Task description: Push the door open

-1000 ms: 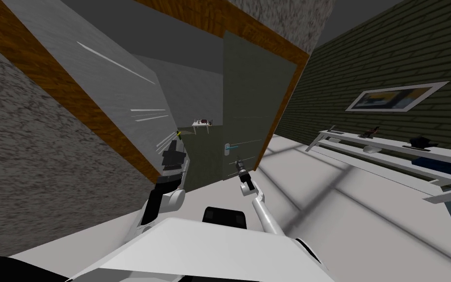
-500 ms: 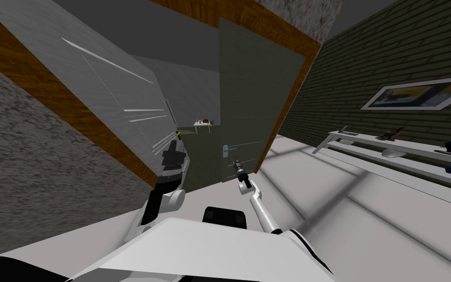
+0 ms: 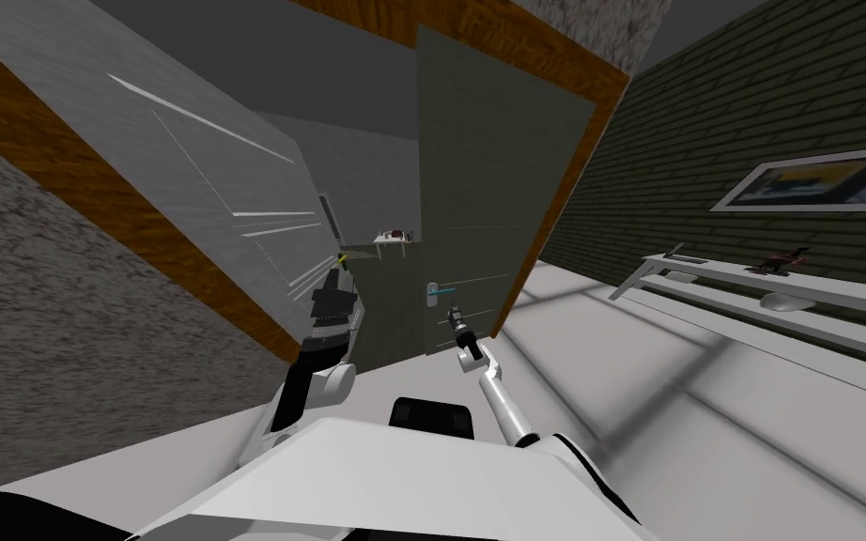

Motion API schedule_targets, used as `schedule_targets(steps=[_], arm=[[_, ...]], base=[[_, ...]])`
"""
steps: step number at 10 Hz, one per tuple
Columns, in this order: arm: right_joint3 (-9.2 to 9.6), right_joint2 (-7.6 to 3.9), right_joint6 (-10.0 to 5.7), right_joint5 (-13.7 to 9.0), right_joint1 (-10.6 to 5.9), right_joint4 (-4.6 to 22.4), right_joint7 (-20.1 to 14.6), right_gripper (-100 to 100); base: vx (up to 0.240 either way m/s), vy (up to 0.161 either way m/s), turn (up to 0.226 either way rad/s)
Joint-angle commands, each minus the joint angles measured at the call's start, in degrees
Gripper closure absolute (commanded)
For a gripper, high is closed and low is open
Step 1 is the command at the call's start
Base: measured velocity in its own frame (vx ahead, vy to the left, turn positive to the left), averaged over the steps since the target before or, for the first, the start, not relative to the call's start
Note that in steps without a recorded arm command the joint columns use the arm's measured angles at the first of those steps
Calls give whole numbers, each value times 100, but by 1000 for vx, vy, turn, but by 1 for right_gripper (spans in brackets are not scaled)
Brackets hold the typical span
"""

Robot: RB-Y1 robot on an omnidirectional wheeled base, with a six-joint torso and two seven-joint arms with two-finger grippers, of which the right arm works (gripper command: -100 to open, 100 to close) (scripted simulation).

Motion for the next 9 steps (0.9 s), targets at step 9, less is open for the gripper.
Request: schedule_targets(steps=[9], arm=[[-112,54,-96,-26,-28,140,47,-100]], base=[[174,56,20]])
